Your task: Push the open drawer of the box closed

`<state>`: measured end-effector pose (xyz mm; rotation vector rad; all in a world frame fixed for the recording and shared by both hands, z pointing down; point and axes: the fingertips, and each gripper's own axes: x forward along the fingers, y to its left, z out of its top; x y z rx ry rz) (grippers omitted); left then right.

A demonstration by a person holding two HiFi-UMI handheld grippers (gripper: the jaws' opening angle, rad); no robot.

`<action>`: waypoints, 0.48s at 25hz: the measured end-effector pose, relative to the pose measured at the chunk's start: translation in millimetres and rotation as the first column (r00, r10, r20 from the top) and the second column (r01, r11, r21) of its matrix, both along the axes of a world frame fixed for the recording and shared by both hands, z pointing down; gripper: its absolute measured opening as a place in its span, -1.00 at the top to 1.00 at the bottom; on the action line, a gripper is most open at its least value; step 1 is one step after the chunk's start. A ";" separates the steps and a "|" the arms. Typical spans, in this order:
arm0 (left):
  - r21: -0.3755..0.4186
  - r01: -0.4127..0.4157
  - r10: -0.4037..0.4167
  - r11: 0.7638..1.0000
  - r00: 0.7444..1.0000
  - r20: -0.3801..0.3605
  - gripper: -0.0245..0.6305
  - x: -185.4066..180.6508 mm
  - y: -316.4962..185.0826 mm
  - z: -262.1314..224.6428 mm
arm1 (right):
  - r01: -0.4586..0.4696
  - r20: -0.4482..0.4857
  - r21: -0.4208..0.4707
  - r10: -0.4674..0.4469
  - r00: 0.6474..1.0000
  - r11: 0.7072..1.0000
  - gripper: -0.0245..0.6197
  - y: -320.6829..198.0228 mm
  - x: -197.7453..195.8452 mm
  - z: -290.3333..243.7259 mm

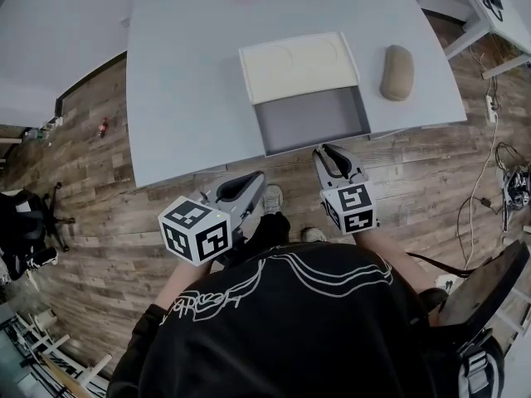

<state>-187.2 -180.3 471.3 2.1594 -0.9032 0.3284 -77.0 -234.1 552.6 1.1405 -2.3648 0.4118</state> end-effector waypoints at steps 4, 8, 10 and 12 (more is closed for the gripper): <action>-0.005 0.001 -0.001 1.000 1.000 -0.002 0.91 0.7 -2.0 1.9 | -0.001 0.006 -0.005 0.001 1.000 1.000 0.66 0.5 0.4 0.0; -0.012 0.000 0.000 1.000 1.000 -0.008 0.90 1.5 -4.9 4.3 | -0.007 0.019 -0.011 0.007 1.000 1.000 0.67 -1.2 -0.7 -1.7; -0.015 -0.002 0.002 1.000 1.000 -0.010 0.91 1.8 -6.7 5.4 | -0.013 0.023 -0.007 0.013 1.000 1.000 0.70 -4.4 -1.4 -3.8; -0.016 -0.003 0.003 1.000 1.000 -0.013 0.91 2.6 -9.4 5.5 | -0.020 0.029 -0.006 0.021 0.999 1.000 0.70 -8.9 -1.0 -5.7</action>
